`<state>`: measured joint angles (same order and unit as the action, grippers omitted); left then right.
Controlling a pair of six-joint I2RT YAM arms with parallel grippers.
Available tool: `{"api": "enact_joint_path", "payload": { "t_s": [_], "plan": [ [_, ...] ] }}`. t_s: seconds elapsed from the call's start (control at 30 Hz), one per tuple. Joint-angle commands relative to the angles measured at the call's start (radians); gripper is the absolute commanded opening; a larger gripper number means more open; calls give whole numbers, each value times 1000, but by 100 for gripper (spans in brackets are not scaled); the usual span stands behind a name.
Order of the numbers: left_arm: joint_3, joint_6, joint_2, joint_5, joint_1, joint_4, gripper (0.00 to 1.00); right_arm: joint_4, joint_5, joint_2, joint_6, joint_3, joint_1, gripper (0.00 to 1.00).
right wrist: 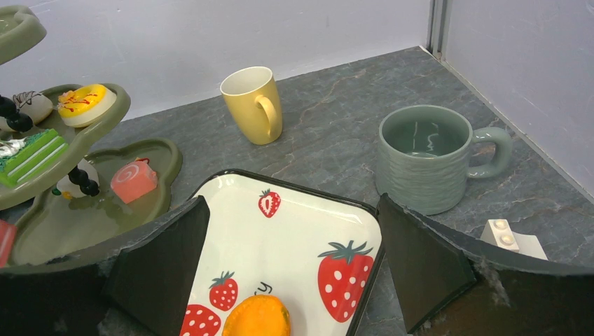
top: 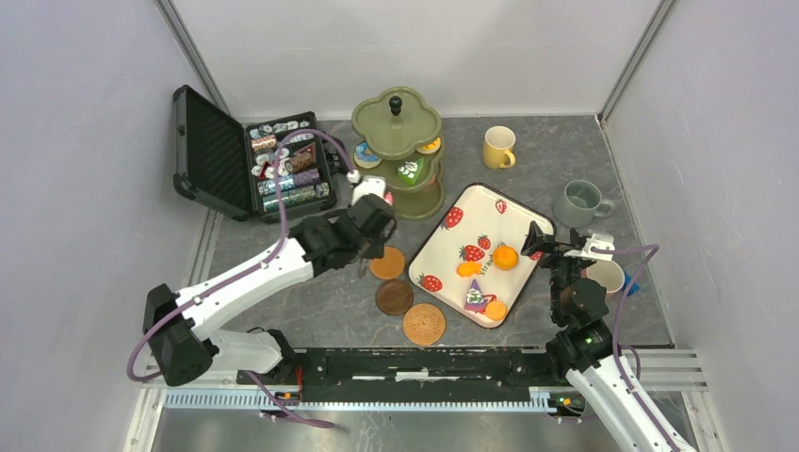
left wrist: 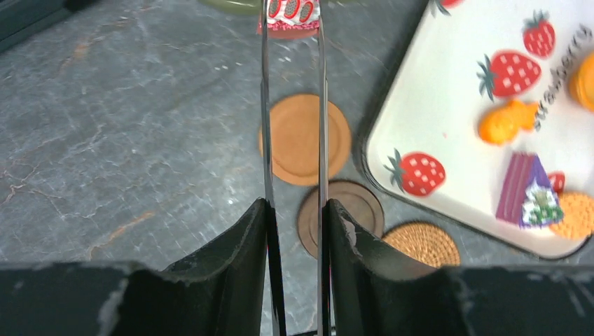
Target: Serve the afternoon tea
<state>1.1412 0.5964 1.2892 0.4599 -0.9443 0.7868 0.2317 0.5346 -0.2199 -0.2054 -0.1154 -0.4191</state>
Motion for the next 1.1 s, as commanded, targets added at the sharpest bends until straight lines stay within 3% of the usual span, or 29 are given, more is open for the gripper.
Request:
{"api": "enact_joint_path", "payload": {
  "t_s": [0.0, 0.23, 0.53, 1.07],
  "plan": [
    [-79, -79, -71, -70, 131, -178, 40, 34, -1, 1, -7, -1, -6, 98],
    [-161, -71, -59, -36, 244, -360, 40, 31, 0, 13, -6, 0, -6, 98],
    [-126, -78, 61, -62, 356, -479, 41, 23, 7, 29, -5, -1, -6, 98],
    [-52, -60, 238, -119, 371, -570, 42, 29, 4, 28, -6, 0, -6, 98]
  ]
}}
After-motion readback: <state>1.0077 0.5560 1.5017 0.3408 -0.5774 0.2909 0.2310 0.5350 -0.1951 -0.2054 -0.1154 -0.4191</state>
